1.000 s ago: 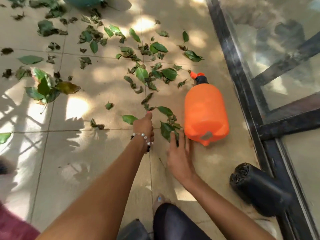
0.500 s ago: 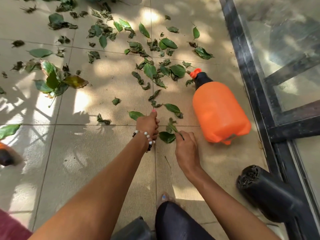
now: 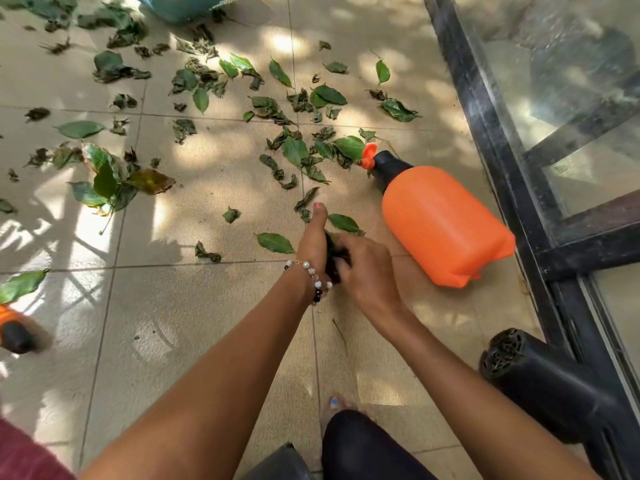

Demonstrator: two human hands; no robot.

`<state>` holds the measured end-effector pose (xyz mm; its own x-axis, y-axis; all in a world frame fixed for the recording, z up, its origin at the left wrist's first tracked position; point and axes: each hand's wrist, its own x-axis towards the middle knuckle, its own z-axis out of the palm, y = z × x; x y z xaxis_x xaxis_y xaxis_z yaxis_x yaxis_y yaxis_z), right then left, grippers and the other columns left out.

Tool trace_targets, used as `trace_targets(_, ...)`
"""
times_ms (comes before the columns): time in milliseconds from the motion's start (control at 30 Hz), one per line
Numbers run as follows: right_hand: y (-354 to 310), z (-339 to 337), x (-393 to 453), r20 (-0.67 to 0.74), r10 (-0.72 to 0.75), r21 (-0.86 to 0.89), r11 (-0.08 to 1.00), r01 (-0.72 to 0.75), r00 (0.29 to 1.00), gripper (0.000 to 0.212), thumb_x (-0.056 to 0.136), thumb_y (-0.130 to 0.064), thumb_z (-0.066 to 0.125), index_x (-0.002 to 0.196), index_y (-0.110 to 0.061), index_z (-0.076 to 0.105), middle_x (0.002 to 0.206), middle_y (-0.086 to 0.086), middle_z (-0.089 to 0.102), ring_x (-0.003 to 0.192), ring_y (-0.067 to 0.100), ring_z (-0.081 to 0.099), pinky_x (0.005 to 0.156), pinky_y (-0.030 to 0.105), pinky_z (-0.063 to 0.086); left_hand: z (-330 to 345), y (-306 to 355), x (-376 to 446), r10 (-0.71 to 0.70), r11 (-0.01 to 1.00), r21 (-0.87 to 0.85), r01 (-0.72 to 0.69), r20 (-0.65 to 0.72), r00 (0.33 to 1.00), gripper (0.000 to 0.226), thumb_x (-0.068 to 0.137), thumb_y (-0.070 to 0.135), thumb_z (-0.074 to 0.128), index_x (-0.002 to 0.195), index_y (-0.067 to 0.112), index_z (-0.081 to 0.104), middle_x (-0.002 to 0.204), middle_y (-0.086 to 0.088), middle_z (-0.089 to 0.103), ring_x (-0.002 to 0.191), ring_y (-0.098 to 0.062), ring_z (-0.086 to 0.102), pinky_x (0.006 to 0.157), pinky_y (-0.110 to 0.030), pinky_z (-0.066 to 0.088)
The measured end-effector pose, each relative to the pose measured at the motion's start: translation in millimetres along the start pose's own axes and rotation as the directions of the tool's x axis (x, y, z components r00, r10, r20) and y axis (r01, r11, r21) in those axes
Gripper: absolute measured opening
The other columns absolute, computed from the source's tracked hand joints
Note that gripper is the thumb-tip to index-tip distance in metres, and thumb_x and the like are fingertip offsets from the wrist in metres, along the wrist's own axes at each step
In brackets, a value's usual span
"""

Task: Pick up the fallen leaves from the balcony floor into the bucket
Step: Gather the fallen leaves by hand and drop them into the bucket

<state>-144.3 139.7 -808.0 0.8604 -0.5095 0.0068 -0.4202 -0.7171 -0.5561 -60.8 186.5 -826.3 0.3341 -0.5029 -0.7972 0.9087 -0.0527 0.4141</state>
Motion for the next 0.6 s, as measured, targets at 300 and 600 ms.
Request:
trace_targets(300,1.9,-2.2,12.3,0.092,0.064,0.456,0.885,-0.099,0.994,0.029,0.090,0.001,0.057,0.101,-0.018,0.075,0.104,-0.005,0.073,0.093,0.006,0.068,0.085,0.021,0.052,-24.1,15.8,2.1,0.089,0.987,-0.102,-0.128,-0.319,0.943,0.038,0.101,0.031,0.049,0.070,0.010,0.050,0.058,-0.006,0.053,0.049,-0.019,0.055,0.041,-0.027,0.052)
trace_targets(600,53.5,13.6,45.7,0.486,0.146,-0.337,0.941,0.030,0.862,0.076,0.091,-0.050,0.056,0.153,-0.026,0.019,0.162,0.008,0.002,0.145,0.036,0.003,0.119,0.044,0.010,-52.3,25.6,4.5,0.136,0.983,-0.071,-0.168,-0.326,0.936,0.042,0.100,0.036,0.049,0.072,0.007,0.056,0.054,-0.002,0.044,0.041,-0.012,0.040,0.039,-0.017,0.039)
